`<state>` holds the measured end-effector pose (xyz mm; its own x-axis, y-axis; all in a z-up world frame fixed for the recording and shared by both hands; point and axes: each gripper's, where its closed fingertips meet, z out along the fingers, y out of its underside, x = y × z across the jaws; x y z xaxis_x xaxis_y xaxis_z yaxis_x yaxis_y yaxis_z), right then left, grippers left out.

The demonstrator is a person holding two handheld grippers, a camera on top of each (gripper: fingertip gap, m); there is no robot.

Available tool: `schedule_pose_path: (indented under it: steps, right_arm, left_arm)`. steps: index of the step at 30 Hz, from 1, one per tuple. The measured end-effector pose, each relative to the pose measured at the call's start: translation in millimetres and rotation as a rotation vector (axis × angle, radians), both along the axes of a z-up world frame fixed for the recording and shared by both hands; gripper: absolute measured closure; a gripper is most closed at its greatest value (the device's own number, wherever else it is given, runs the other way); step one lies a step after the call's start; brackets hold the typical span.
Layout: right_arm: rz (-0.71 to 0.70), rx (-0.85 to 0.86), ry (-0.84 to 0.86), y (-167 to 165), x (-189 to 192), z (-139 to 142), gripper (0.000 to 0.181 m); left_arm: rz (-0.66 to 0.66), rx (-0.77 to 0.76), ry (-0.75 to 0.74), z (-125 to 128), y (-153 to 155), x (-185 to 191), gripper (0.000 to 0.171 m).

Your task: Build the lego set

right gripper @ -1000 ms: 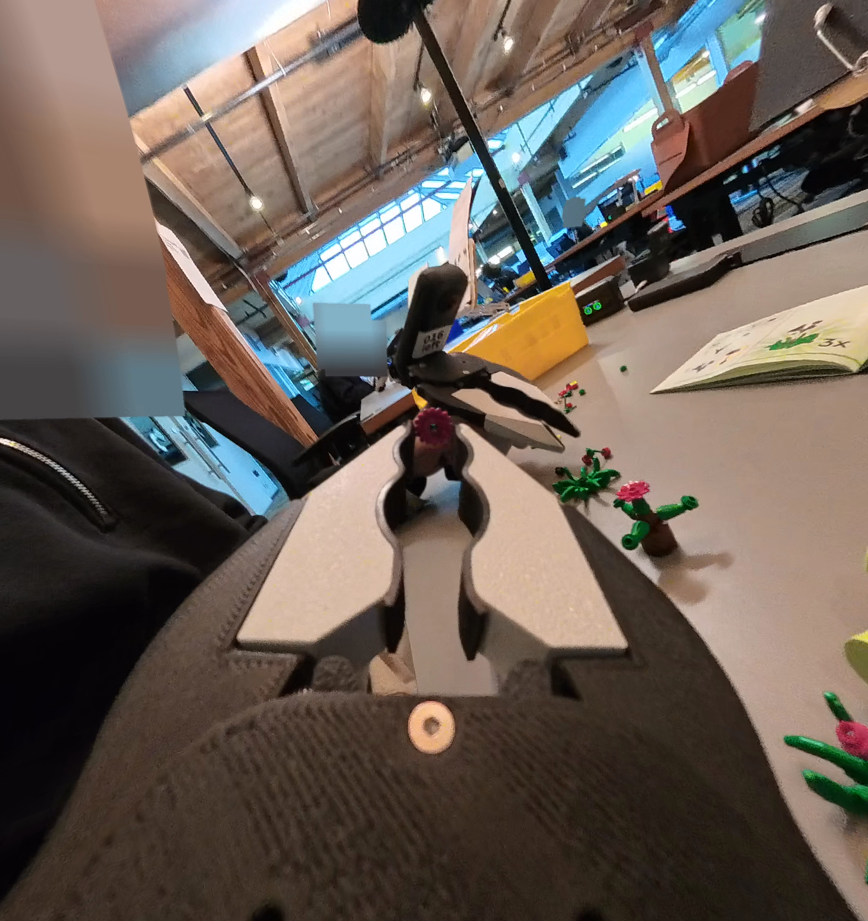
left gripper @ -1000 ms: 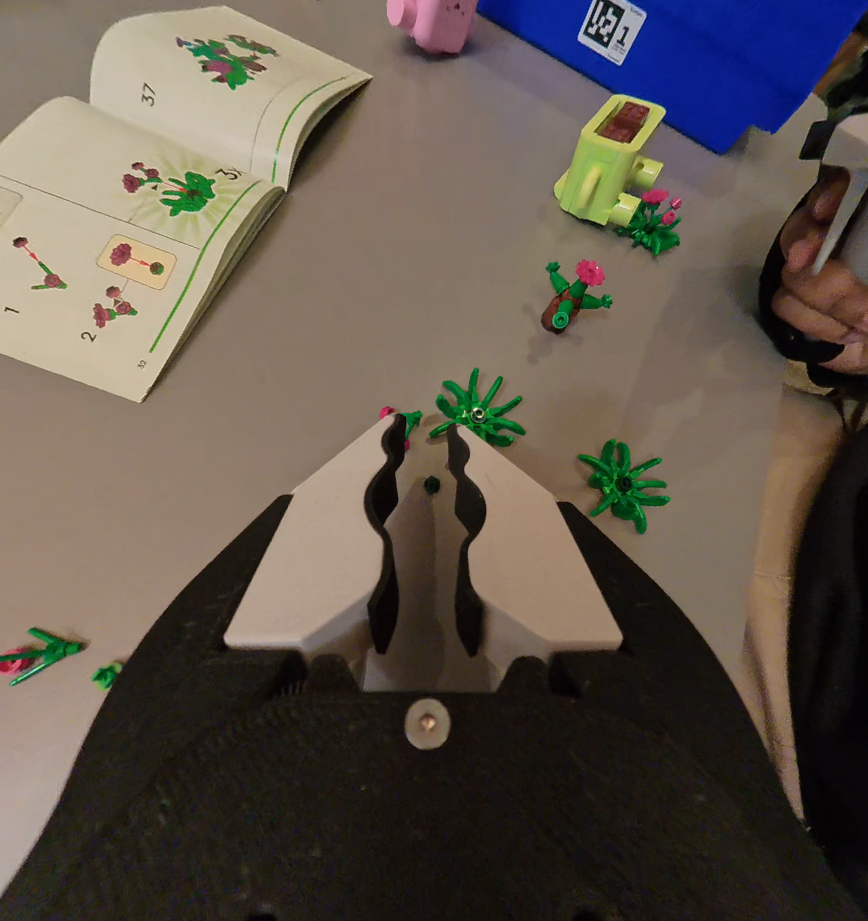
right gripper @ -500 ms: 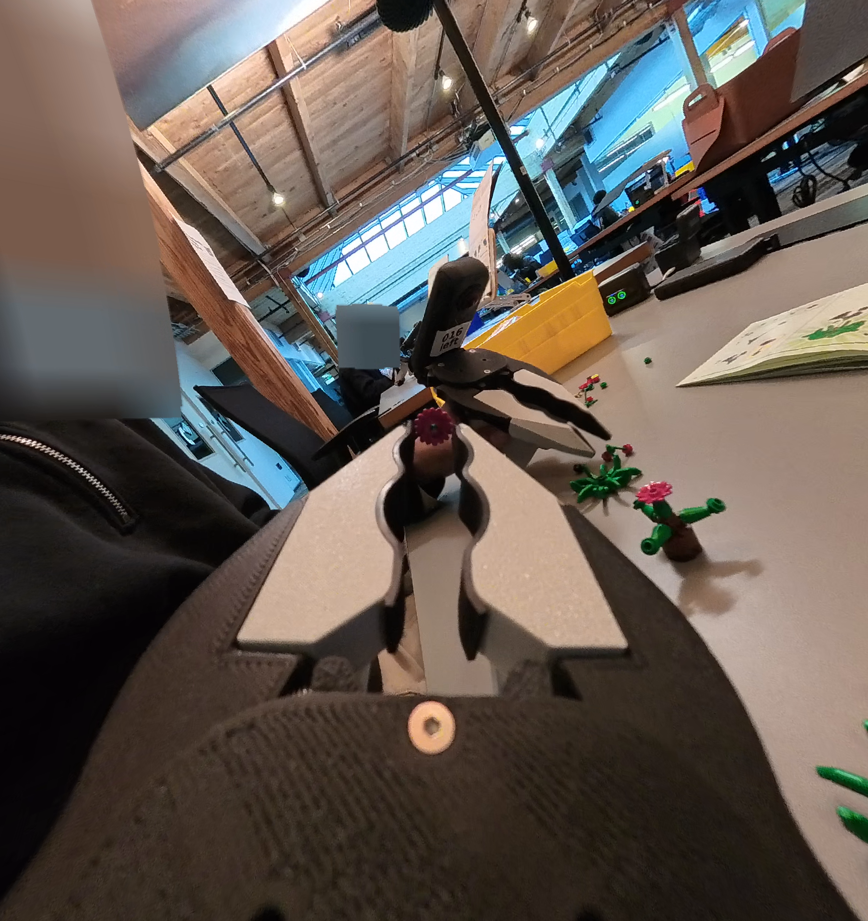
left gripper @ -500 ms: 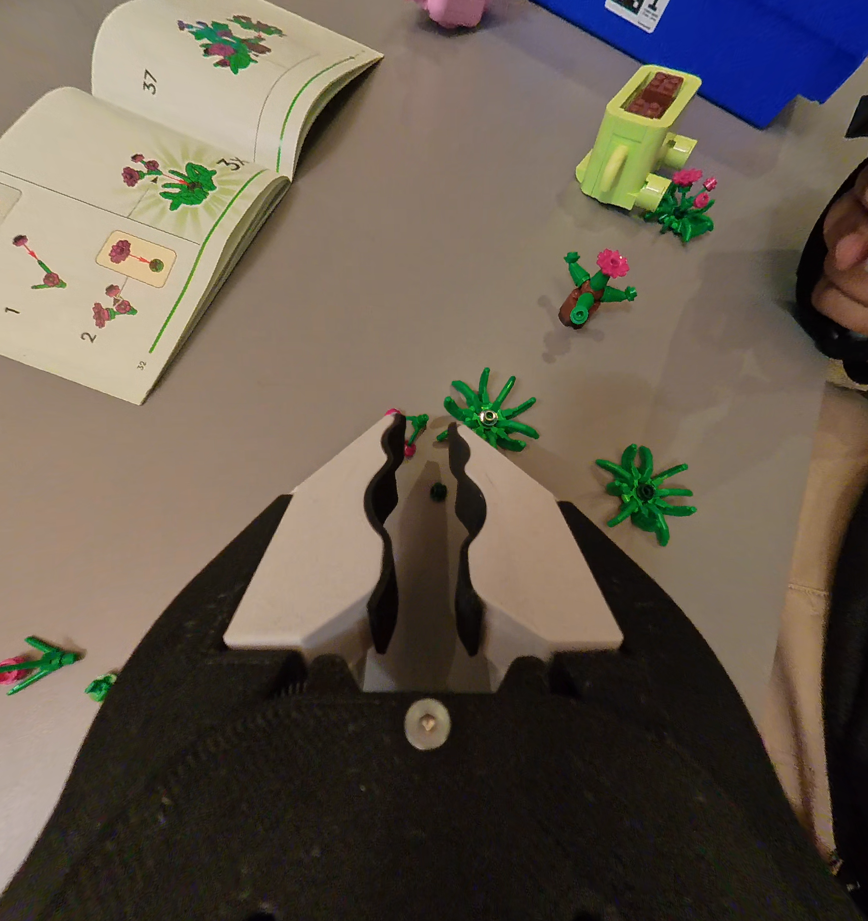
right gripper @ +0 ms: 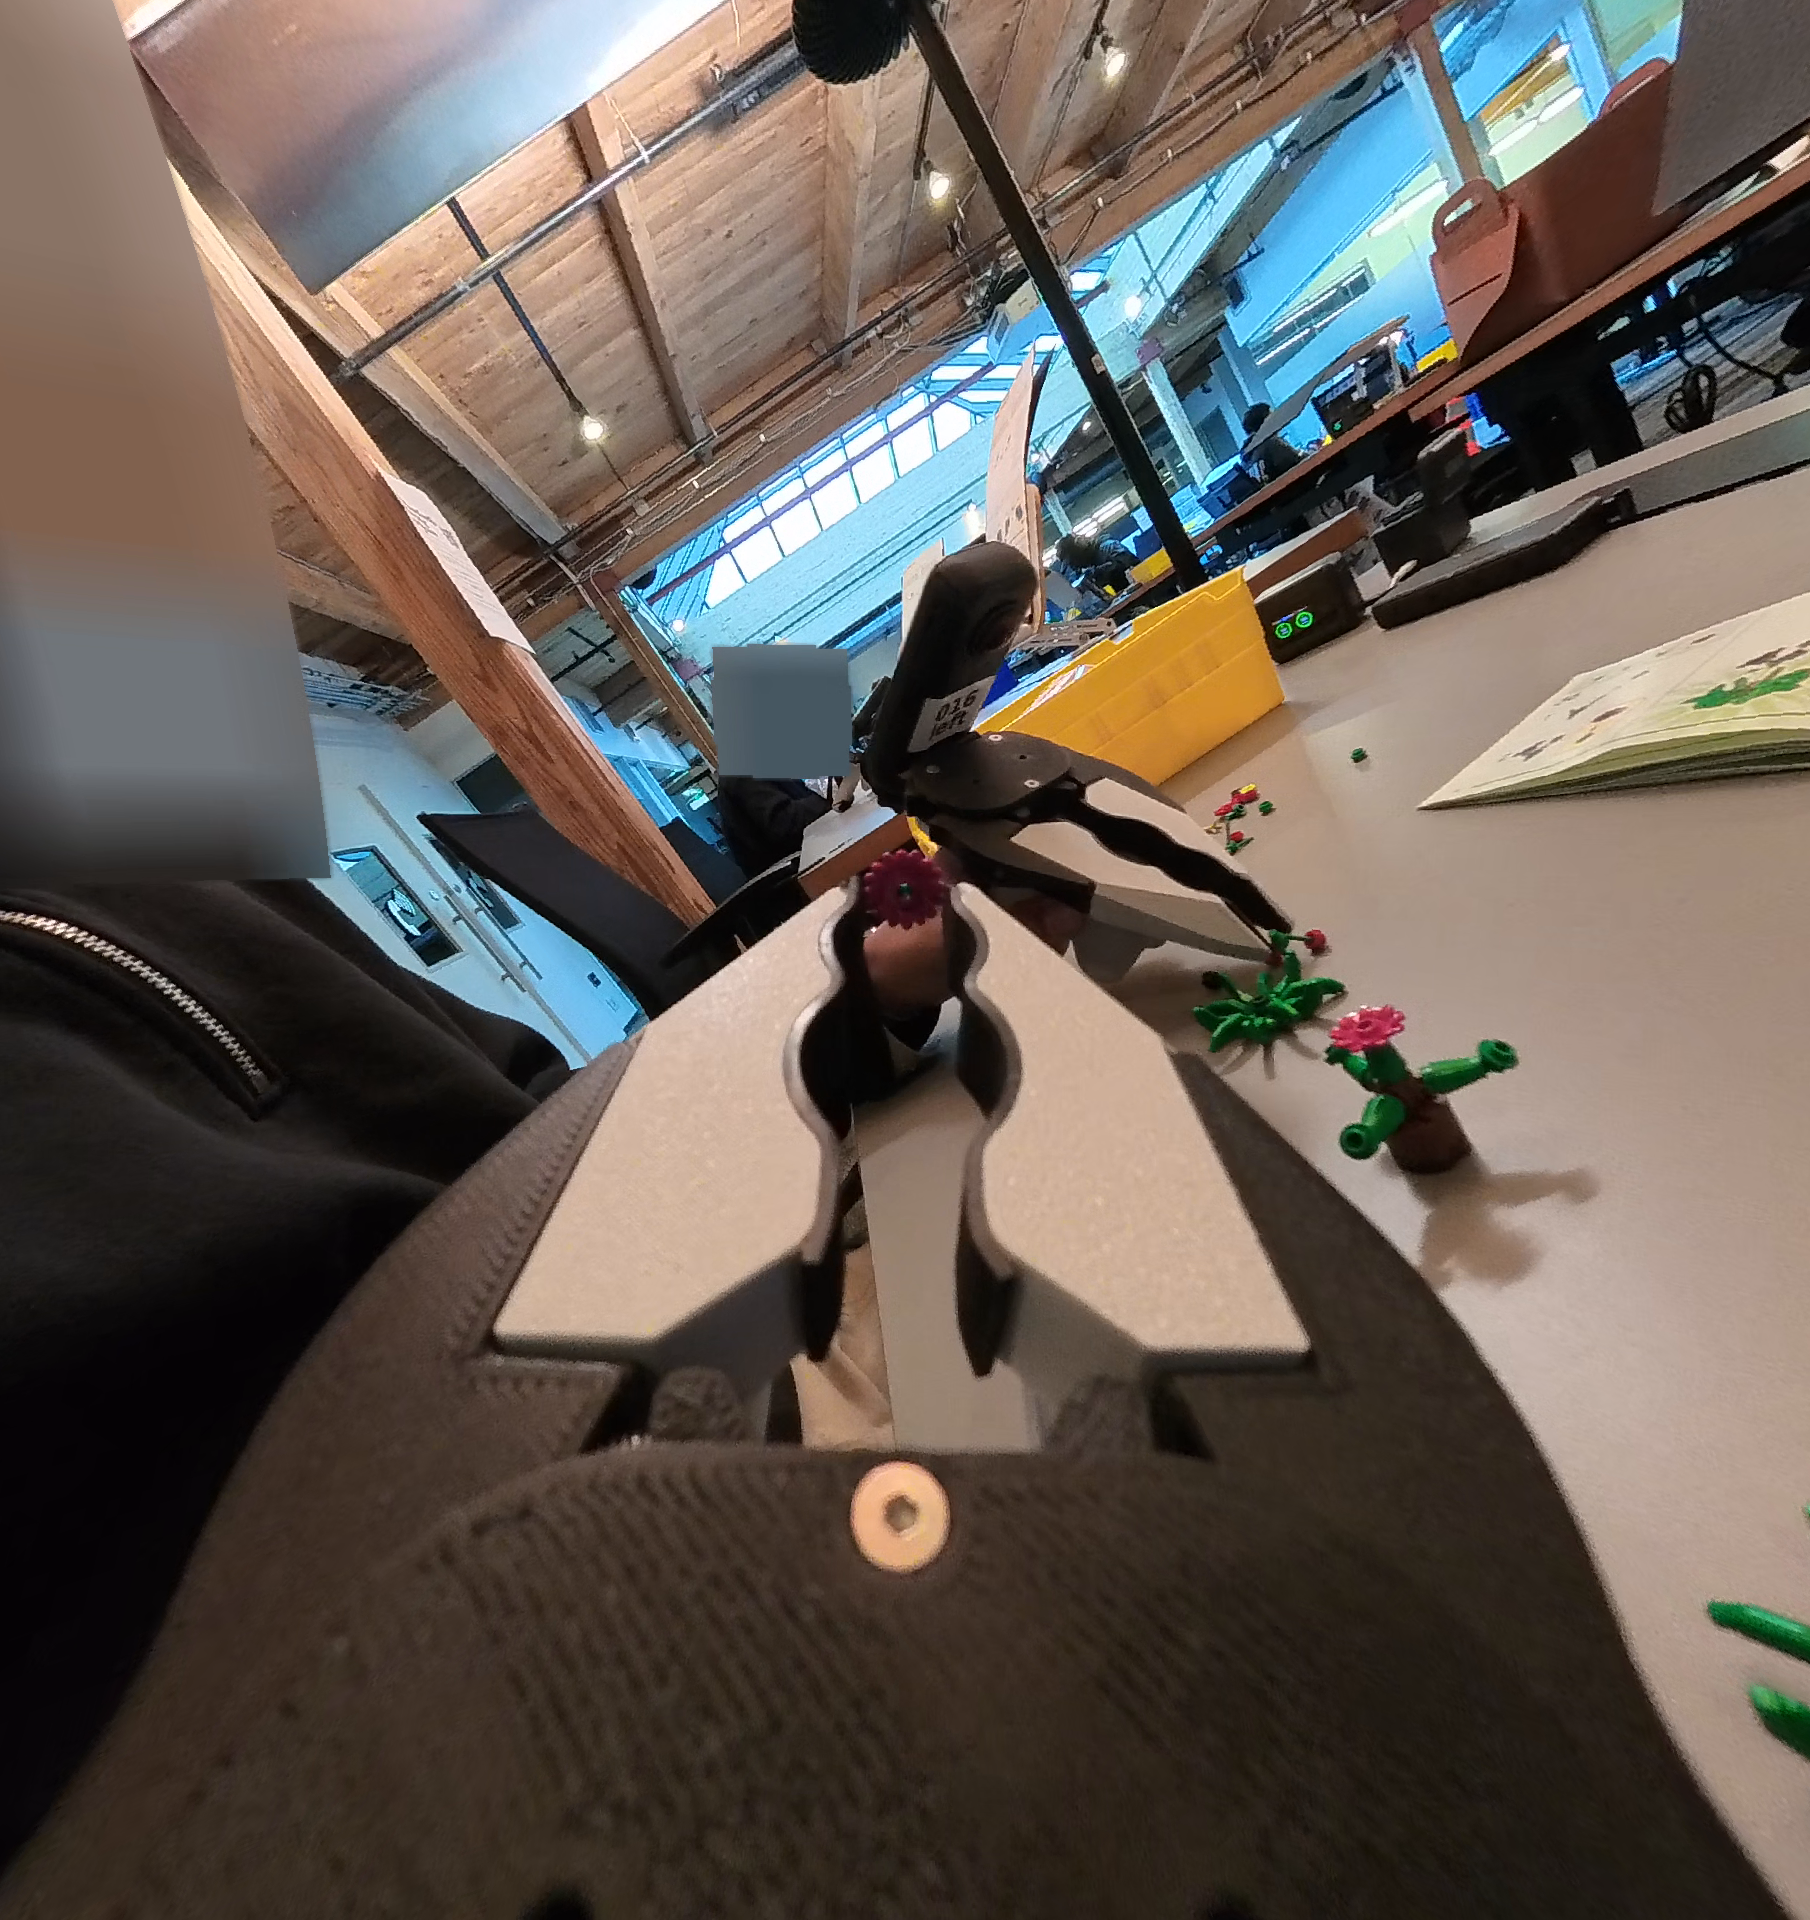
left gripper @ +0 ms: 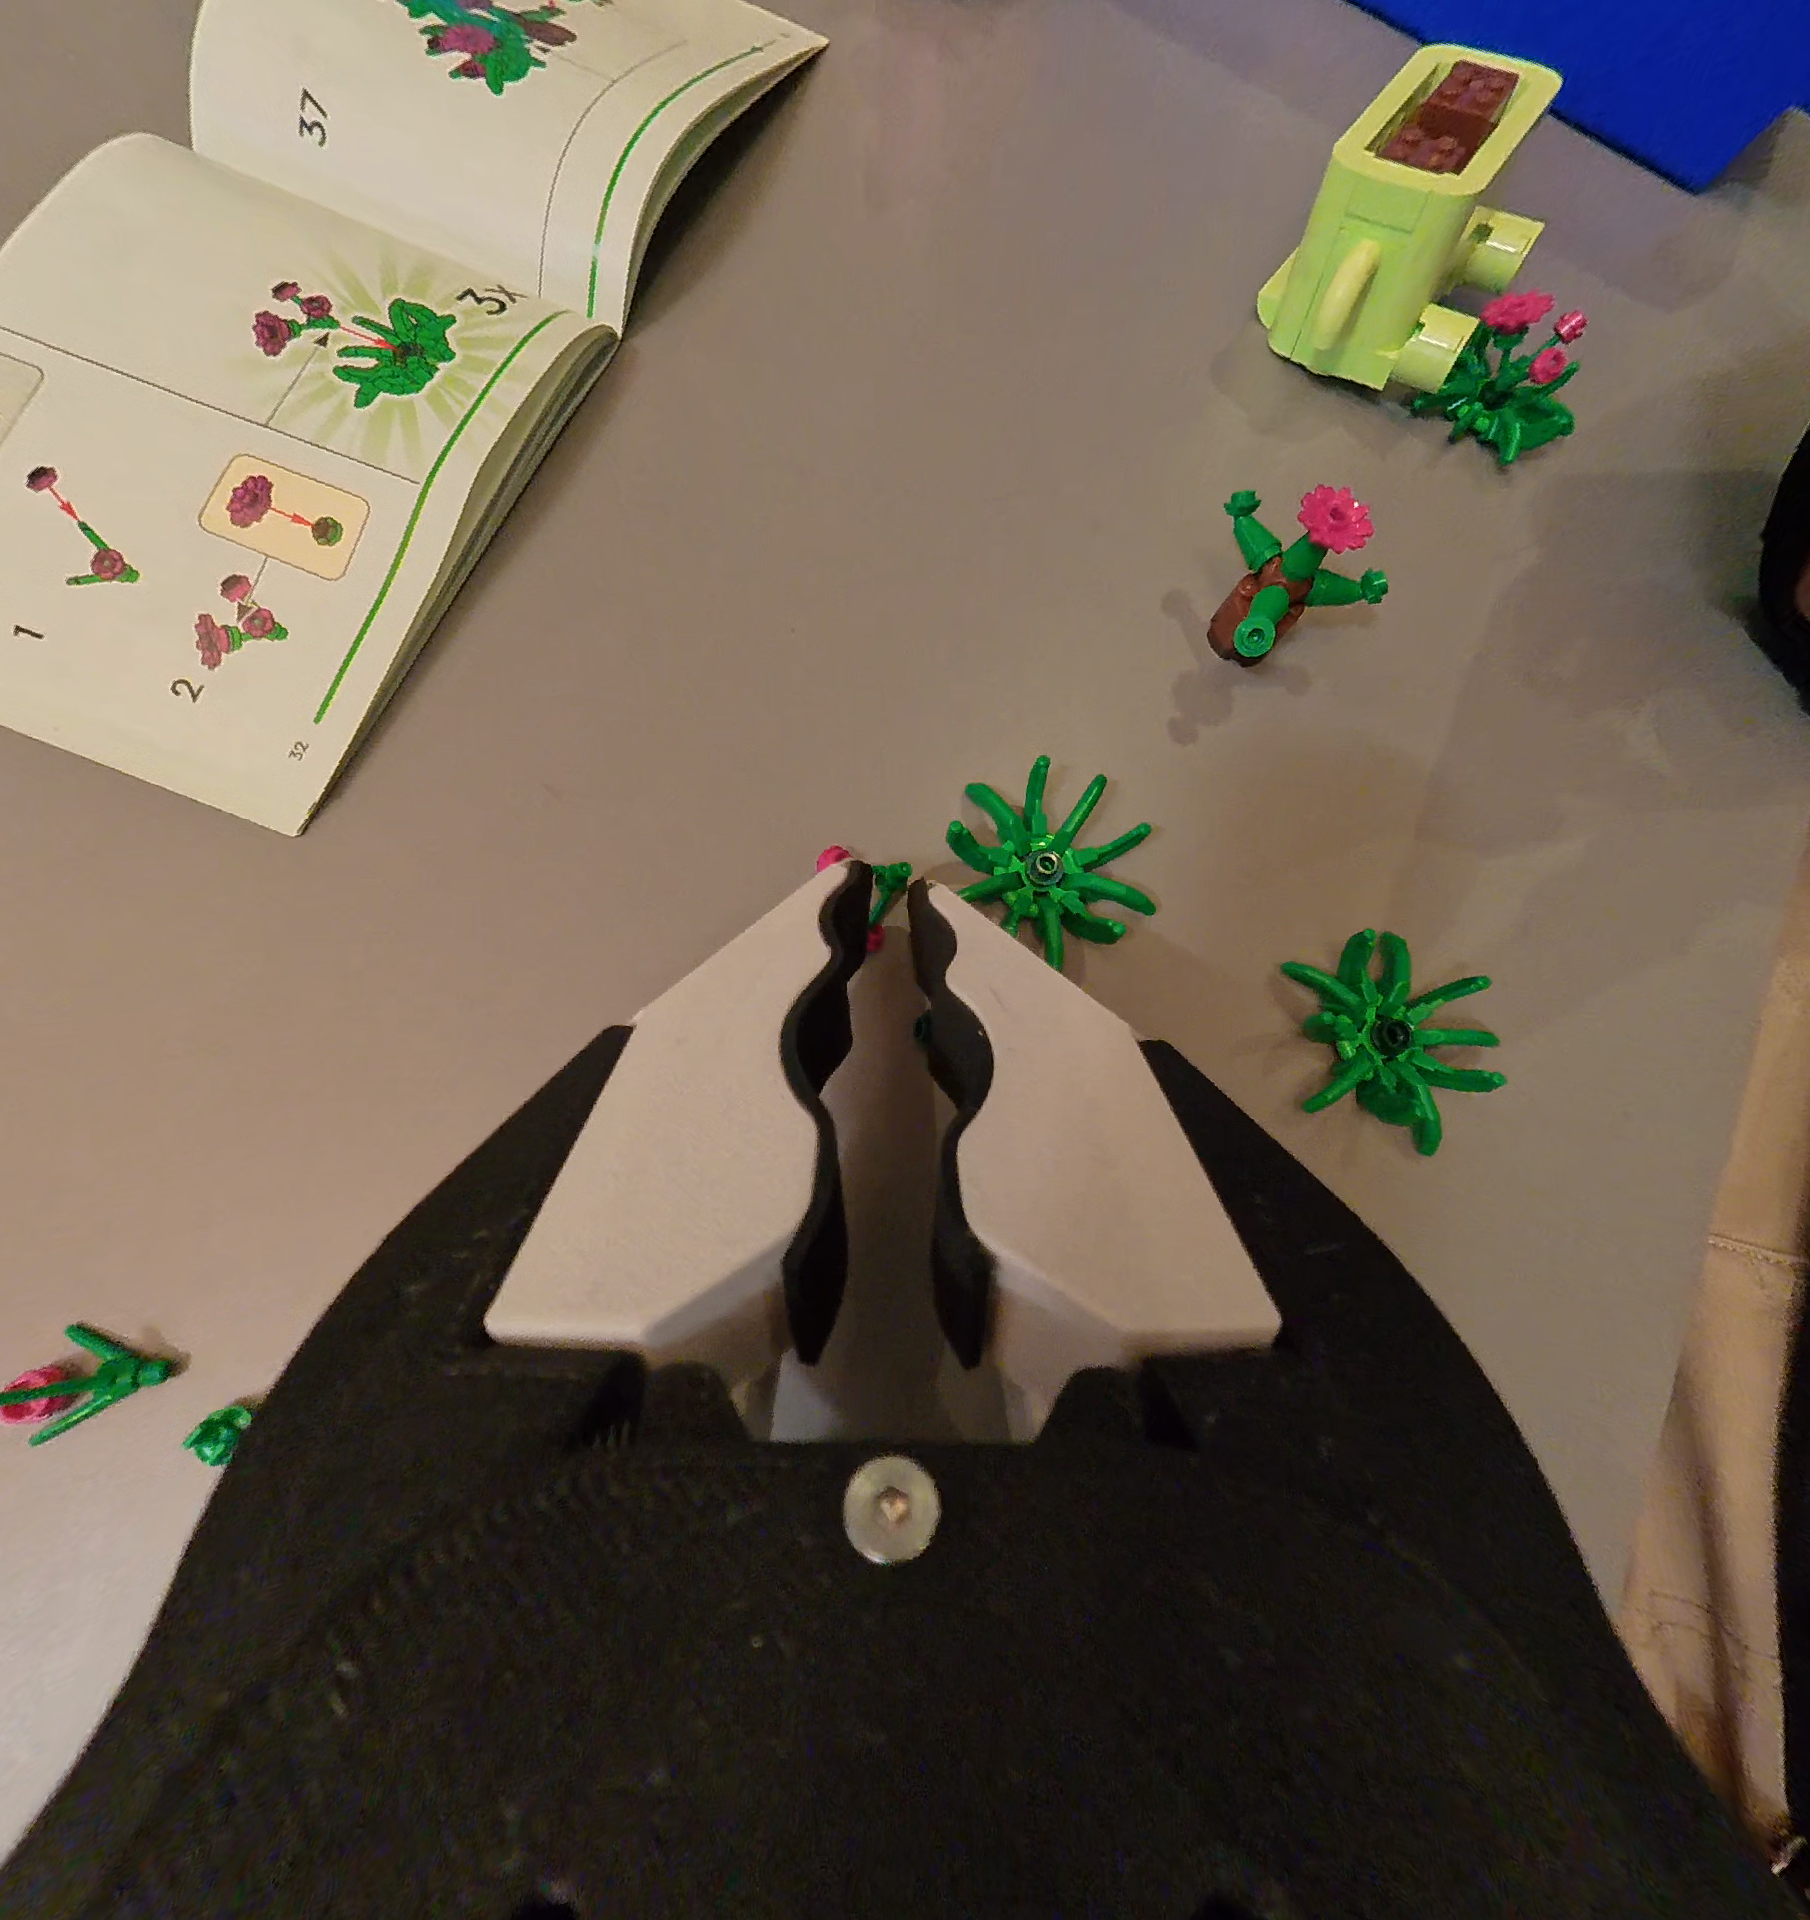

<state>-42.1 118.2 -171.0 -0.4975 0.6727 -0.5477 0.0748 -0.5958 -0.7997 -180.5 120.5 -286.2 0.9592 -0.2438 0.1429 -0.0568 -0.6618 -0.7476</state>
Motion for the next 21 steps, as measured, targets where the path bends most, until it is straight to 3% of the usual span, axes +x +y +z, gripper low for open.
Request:
schedule_pose_path:
  steps: [13,17,21]
  right_arm:
    - [0.014,-0.009,0.029,-1.0,3.3,3.5,0.169]
    - [0.013,-0.011,0.032,-0.9,3.7,3.9,0.169]
    - [-0.020,-0.009,0.040,3.5,3.1,5.7,0.169]
  left_arm:
    - [0.023,0.035,-0.004,5.3,0.7,-3.7,0.171]
    - [0.061,0.136,-0.081,25.4,2.2,-9.1,0.171]
    - [0.060,0.273,-0.279,60.8,1.2,-2.9,0.171]
